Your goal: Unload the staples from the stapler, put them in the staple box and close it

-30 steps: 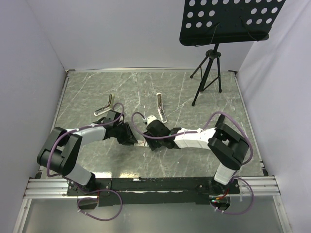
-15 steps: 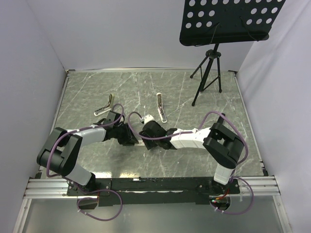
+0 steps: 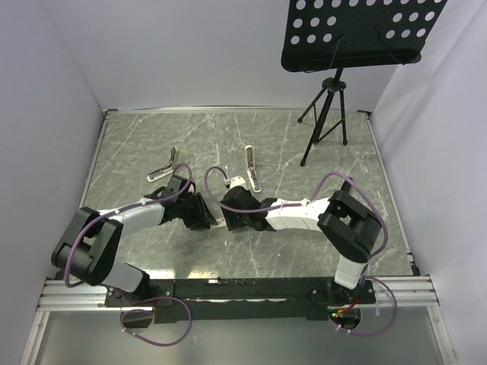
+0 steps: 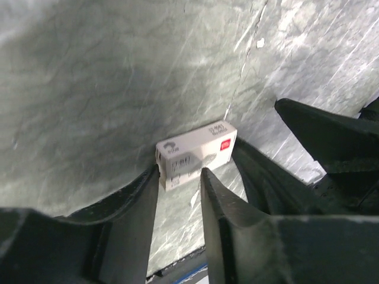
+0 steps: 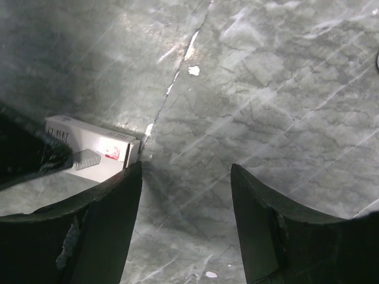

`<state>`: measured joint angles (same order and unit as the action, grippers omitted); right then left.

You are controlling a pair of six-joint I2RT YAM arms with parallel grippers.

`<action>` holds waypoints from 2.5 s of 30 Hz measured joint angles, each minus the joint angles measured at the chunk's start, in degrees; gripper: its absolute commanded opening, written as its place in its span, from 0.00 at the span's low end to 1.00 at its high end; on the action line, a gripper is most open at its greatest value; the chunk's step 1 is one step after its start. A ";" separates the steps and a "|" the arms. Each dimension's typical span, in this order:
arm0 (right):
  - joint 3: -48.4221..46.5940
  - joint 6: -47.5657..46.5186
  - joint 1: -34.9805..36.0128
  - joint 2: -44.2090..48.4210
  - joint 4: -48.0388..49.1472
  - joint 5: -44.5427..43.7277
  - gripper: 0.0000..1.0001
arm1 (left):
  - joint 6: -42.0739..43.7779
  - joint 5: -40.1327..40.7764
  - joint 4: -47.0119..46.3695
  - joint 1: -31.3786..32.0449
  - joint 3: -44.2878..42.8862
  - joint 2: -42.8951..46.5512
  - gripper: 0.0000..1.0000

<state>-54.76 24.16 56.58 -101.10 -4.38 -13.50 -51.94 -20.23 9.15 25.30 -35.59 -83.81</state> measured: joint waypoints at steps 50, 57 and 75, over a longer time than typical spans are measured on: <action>-32.06 18.71 7.30 -18.32 -30.49 -6.69 0.74 | 2.95 33.66 19.26 -3.37 0.02 53.96 0.59; -32.26 18.82 7.69 -18.36 -31.30 -7.10 0.63 | 2.95 33.66 19.34 -3.37 0.02 53.94 0.59; -33.03 17.86 7.78 -17.73 -32.85 -7.61 0.94 | 3.15 33.59 19.50 -3.37 0.00 53.57 0.60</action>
<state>-87.79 42.02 64.36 -118.83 -37.23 -21.10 -48.80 13.37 28.64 21.93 -35.59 -30.24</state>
